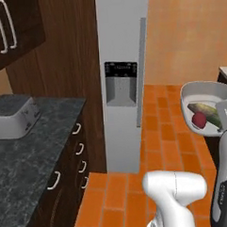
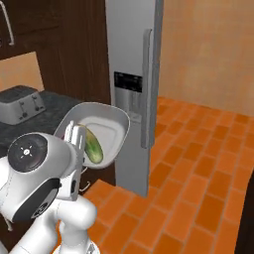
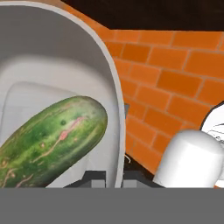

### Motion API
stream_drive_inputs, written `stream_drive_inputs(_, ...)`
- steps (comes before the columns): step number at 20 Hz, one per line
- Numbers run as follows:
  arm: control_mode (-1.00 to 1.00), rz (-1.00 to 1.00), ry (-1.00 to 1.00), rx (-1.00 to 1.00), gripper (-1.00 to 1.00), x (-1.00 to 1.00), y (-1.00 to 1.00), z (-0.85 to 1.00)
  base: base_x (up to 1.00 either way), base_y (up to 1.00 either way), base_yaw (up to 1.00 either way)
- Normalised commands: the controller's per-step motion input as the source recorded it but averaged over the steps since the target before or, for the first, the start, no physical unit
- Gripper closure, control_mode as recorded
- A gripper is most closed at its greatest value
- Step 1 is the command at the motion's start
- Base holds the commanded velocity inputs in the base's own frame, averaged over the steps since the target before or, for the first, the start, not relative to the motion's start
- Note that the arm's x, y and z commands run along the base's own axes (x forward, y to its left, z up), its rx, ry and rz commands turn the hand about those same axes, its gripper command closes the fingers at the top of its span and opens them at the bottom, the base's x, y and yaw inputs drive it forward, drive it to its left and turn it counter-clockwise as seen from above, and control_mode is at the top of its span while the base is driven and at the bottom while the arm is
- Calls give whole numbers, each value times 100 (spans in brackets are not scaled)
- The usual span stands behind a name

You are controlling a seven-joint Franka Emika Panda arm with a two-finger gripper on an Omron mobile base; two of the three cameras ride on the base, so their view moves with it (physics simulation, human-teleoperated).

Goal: Take the meat container that has the shrimp and place it on the second highest rack of the freezer. Then take the vegetable container that has the tomato and cucumber and place it on the highest rack of the freezer.

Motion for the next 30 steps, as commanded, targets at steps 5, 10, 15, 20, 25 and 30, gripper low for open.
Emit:
stream_drive_inputs(5, 100, 0, 0, 0, 100, 0, 0, 0, 77, -98, -2)
stream_drive_inputs(10, 100, 0, 0, 0, 100, 0, 0, 0, 65, -93, -7)
stream_drive_inputs(15, 100, 0, 0, 0, 100, 0, 0, 0, 91, -76, -5)
stream_drive_inputs(20, 100, 0, 0, 0, 100, 0, 0, 0, 100, -55, 0)
stream_drive_inputs(25, 100, 0, 0, 0, 100, 0, 0, 0, 100, -62, 0)
stream_drive_inputs(30, 100, 0, 0, 0, 100, 0, 0, 0, 100, -40, 1)
